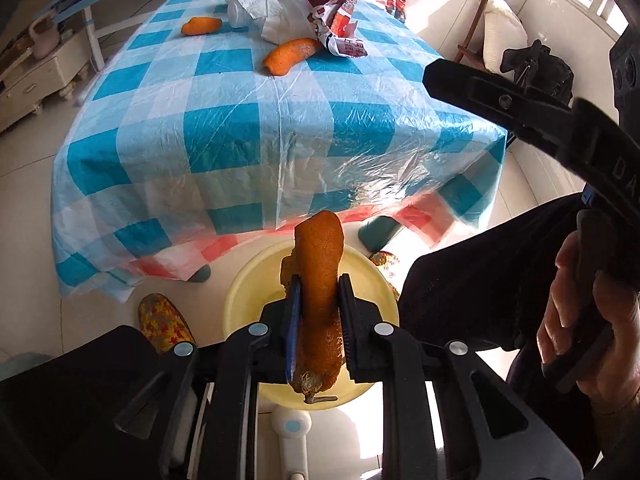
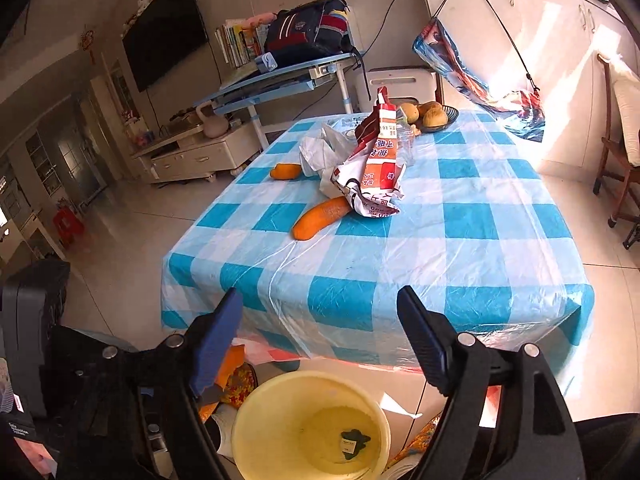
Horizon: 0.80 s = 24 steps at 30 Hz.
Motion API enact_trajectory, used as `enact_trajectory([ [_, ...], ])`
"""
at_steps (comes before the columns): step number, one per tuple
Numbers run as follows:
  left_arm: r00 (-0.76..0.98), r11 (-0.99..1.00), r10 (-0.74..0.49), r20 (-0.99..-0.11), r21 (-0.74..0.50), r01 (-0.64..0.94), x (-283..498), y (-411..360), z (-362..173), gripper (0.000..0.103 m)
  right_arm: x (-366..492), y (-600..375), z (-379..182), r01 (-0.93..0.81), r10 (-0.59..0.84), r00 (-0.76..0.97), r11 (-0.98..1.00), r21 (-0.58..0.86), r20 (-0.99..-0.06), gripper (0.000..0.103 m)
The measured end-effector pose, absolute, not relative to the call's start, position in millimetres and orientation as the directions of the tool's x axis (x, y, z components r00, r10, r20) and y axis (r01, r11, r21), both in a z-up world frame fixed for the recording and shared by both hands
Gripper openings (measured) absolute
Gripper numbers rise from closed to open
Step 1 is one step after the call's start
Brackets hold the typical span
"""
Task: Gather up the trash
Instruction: 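Carry both items over the yellow basin and open both tools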
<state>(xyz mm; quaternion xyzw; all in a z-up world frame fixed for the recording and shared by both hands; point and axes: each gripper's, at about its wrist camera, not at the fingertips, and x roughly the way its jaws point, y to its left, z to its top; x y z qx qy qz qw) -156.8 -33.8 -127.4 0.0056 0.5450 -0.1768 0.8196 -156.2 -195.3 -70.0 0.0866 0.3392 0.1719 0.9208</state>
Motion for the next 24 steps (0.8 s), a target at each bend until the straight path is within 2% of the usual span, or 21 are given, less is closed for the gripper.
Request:
enact_trajectory([
  [1, 0.343, 0.939, -0.261, -0.902, -0.156, 0.306, -160, -38, -129, 0.022, -158, -198, -69, -0.251, 0.372, 0.714, 0.927, 0.280, -0.593, 0.078],
  [2, 0.350, 0.941, -0.243, -0.905, -0.132, 0.312, -162, -40, -129, 0.034, -159, -199, -69, -0.244, 0.367, 0.719, 0.928, 0.281, -0.590, 0.078],
  [3, 0.363, 0.942, -0.234, -0.902, -0.117, 0.315, -164, -40, -127, 0.050, -160, -199, -69, -0.239, 0.363, 0.723, 0.930, 0.280, -0.588, 0.078],
  [5, 0.408, 0.952, -0.214, -0.887, -0.095, 0.291, -165, -34, -120, 0.065, -159, -199, -69, -0.236, 0.358, 0.727, 0.932, 0.277, -0.586, 0.079],
  [11, 0.516, 0.982, -0.179, -0.838, -0.121, 0.143, -154, -2, -103, 0.069, -161, -197, -73, -0.241, 0.344, 0.728, 0.938, 0.248, -0.593, 0.079],
  [18, 0.695, 0.973, -0.107, -0.711, -0.220, -0.075, -155, 47, -72, 0.077, -165, -189, -71, -0.266, 0.339, 0.742, 0.941, 0.211, -0.578, 0.079],
  [24, 0.750, 0.954, -0.067, -0.658, -0.261, -0.144, -158, 64, -62, 0.077, -169, -186, -67, -0.286, 0.346, 0.751, 0.938, 0.195, -0.563, 0.079],
])
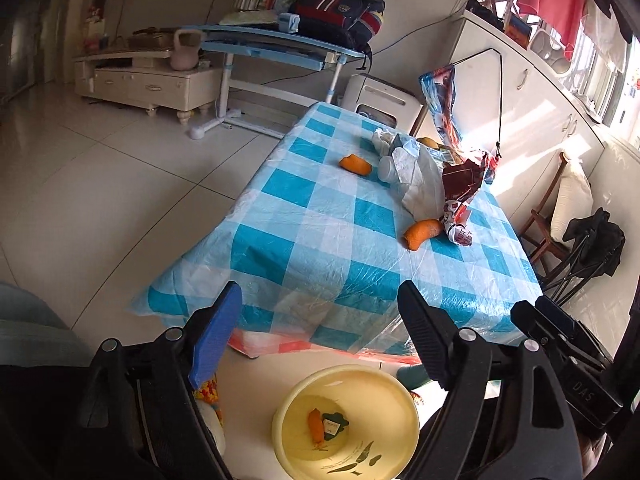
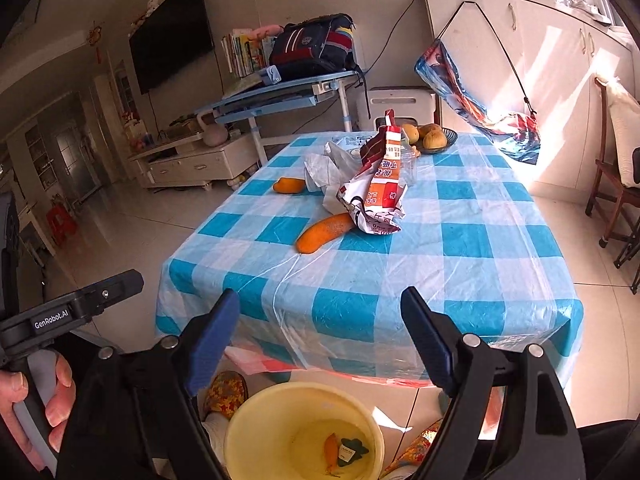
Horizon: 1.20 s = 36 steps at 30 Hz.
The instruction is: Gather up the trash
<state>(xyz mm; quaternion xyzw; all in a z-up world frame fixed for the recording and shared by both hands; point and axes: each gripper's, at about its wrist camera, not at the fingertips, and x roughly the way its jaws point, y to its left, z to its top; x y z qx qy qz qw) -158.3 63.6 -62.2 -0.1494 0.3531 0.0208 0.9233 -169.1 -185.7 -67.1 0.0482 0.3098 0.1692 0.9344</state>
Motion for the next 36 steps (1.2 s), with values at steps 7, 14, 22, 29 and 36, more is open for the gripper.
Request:
enact_trajectory([
  [7, 0.770, 0.965, -0.024, -0.638, -0.217, -0.149, -161, 60, -58, 0.077, -170, -188, -63, -0.288, 0.352, 0.759, 0.936, 0.202, -0.548, 0.079],
  [14, 0.785, 0.979, 0.017, -0.619, -0.149, -0.139, -165, 51, -53, 0.077, -171, -188, -62, -0.281, 0.344, 0.766, 0.939, 0.198, -0.543, 0.079],
  [22, 0.783, 0.984, 0.025, -0.622, -0.125, -0.130, -166, 48, -53, 0.077, -171, -190, -60, -0.273, 0.338, 0.772, 0.941, 0.200, -0.539, 0.082],
  [29, 0.781, 0.985, 0.031, -0.624, -0.115, -0.131, -165, 47, -54, 0.078, -171, -190, -60, -0.273, 0.338, 0.771, 0.941, 0.200, -0.539, 0.082],
  [36, 0.780, 0.985, 0.032, -0.625, -0.115, -0.132, -165, 46, -53, 0.079, -171, -190, -60, -0.274, 0.339, 0.771, 0.941, 0.199, -0.540, 0.082],
])
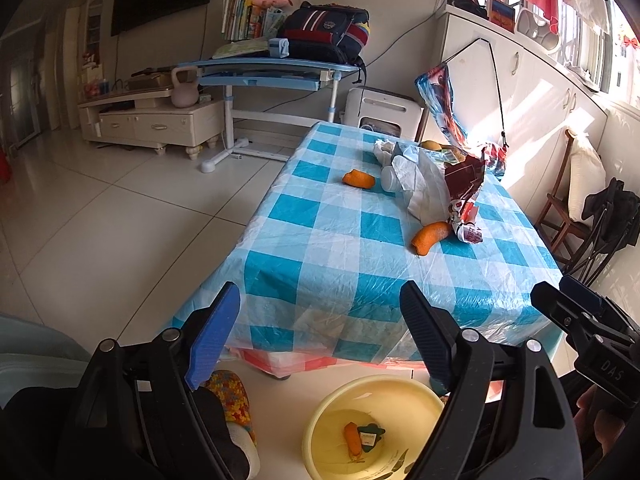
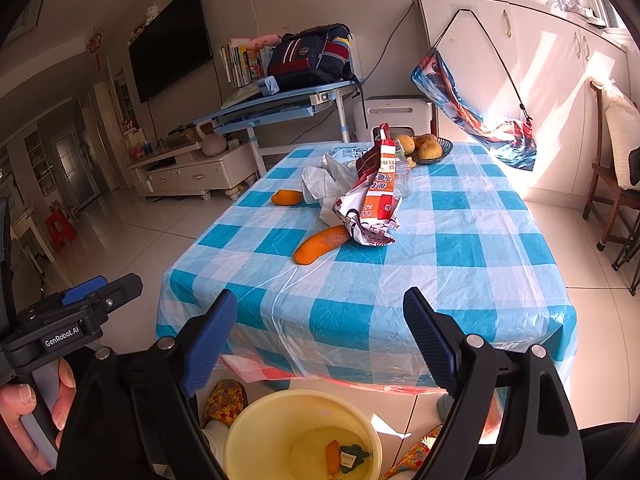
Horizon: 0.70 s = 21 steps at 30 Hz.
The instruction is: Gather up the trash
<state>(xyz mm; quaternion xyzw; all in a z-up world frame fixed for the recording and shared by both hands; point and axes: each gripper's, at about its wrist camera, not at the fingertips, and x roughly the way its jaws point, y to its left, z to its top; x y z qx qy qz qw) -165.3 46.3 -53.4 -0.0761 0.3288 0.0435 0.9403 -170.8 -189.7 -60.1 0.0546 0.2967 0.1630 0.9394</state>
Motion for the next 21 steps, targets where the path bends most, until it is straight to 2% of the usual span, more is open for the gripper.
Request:
enact_trajectory([
  [14, 0.788, 0.990, 0.010, -0.616, -0.106, -0.096, -159, 47, -43, 0.080, -172, -189, -50, -0.294, 0.356, 0.780, 0.935, 0.200, -0.514, 0.082],
  [21, 0.782, 0.998, 0.013, -0.624, -0.039, -0.047, -125, 46, -23, 0.080, -163, -183, -36, -0.344, 0.395, 0.772, 0.919, 0.195, -0.498, 0.082],
])
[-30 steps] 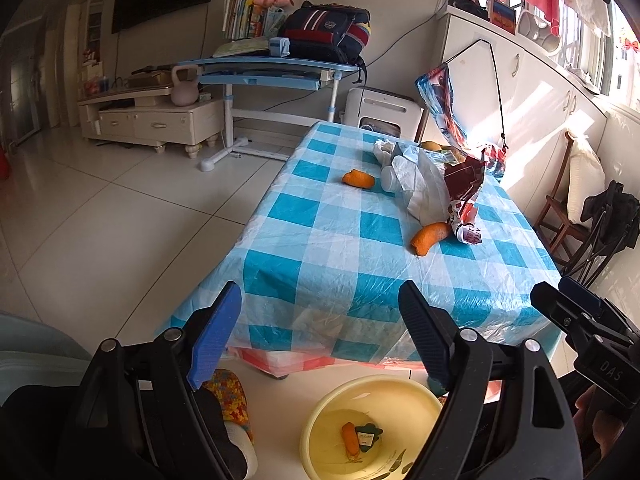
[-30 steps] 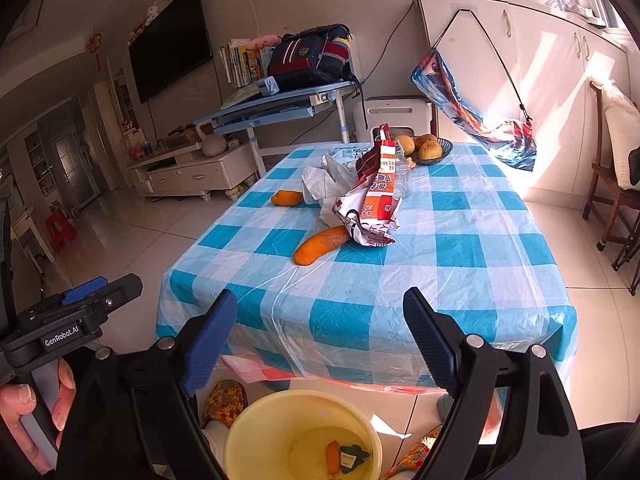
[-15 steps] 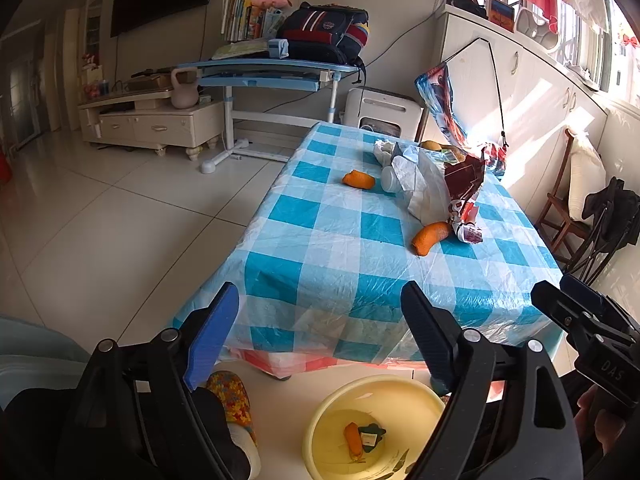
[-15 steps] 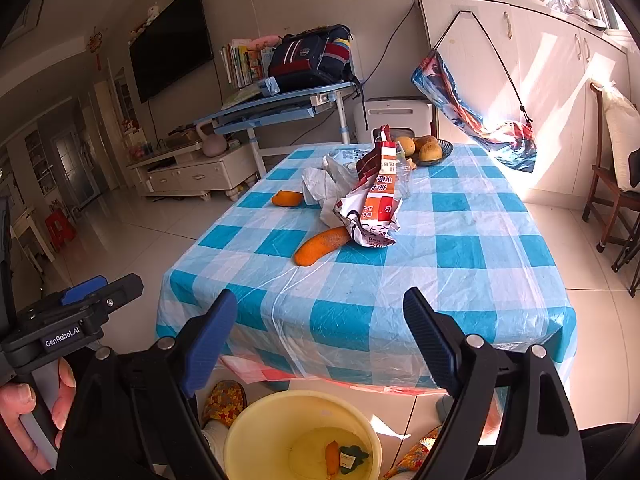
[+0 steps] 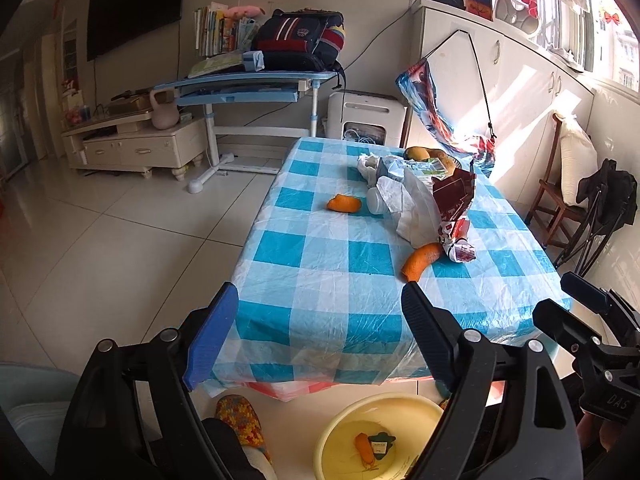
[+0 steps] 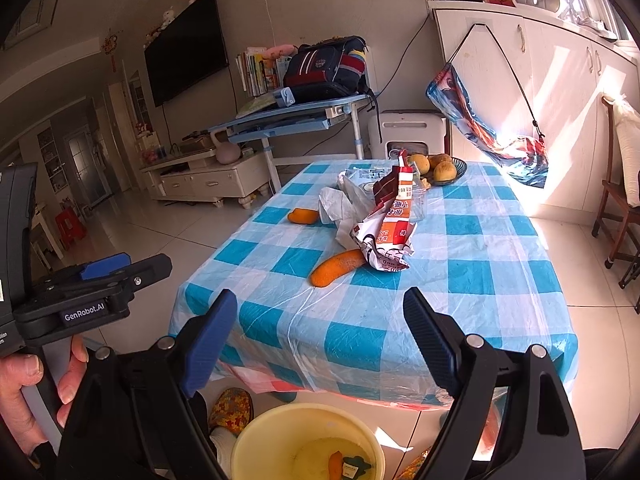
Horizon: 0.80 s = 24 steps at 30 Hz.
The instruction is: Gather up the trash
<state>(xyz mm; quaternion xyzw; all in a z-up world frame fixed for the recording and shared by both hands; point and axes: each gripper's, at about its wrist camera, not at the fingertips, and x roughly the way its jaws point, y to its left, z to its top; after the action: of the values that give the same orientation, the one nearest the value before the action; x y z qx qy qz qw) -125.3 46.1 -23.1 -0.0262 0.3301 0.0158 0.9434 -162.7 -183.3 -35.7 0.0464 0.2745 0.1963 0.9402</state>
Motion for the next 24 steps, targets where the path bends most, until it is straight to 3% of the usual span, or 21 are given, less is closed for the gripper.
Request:
enact_trajectory([
  [13, 0.728, 1.000, 0.027, -0.685, 0.021, -0.017, -25, 72, -25, 0.080, -78, -144, -11, -0.477, 0.463, 0.714, 0.871, 0.120, -0.525, 0.082],
  [18, 0.702, 0.997, 0.007, -0.713, 0.058, 0.049, 15, 66, -38, 0.080, -41, -147, -13, -0.483, 0.494, 0.689, 0.859, 0.171, -0.531, 0.082],
  [24, 0.677, 0.992, -0.021, -0.735, 0.070, 0.106, 62, 54, -53, 0.080, 15, -122, -39, -0.488, 0.447, 0.617, 0.863, 0.130, -0.647, 0.081],
])
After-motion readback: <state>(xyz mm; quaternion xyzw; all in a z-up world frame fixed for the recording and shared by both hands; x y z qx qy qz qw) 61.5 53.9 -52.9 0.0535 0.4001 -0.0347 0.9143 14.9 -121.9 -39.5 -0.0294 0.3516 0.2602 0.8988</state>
